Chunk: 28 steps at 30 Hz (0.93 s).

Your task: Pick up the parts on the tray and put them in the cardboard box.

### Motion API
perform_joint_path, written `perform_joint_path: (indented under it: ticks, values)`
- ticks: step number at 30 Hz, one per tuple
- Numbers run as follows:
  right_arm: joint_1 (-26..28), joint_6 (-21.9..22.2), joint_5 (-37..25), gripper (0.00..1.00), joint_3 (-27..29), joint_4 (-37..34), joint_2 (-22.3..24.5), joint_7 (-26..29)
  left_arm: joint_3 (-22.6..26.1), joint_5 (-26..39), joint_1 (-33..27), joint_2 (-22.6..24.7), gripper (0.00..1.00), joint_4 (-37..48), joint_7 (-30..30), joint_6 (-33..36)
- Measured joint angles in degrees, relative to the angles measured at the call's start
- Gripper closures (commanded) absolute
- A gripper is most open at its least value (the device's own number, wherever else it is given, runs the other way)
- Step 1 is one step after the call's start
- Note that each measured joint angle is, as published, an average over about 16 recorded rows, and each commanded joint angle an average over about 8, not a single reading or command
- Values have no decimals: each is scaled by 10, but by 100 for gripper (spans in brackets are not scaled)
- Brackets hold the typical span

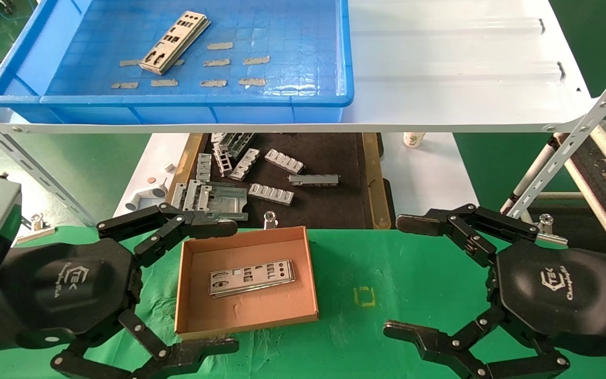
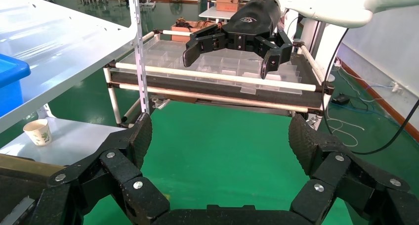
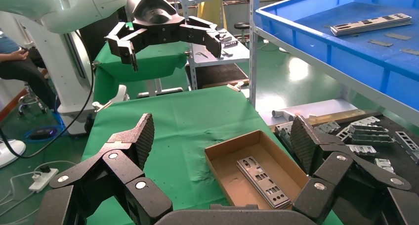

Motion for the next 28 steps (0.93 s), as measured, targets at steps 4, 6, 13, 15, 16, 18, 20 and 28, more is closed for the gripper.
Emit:
perform_joint_path:
  ticks: [4, 6, 13, 15, 16, 18, 20, 28]
  values:
    - [0, 0, 0, 0, 0, 0, 0, 0, 0, 0, 0, 0, 0, 0, 0, 0]
    - [0, 0, 0, 0, 0, 0, 0, 0, 0, 0, 0, 0, 0, 0, 0, 0]
    - [0, 0, 0, 0, 0, 0, 0, 0, 0, 0, 0, 0, 0, 0, 0, 0]
    - [0, 0, 0, 0, 0, 0, 0, 0, 0, 0, 0, 0, 0, 0, 0, 0]
    - [0, 0, 0, 0, 0, 0, 0, 0, 0, 0, 0, 0, 0, 0, 0, 0]
    - [0, 0, 0, 0, 0, 0, 0, 0, 0, 0, 0, 0, 0, 0, 0, 0]
    - [0, 0, 0, 0, 0, 0, 0, 0, 0, 0, 0, 0, 0, 0, 0, 0]
    - [0, 0, 0, 0, 0, 0, 0, 0, 0, 0, 0, 0, 0, 0, 0, 0]
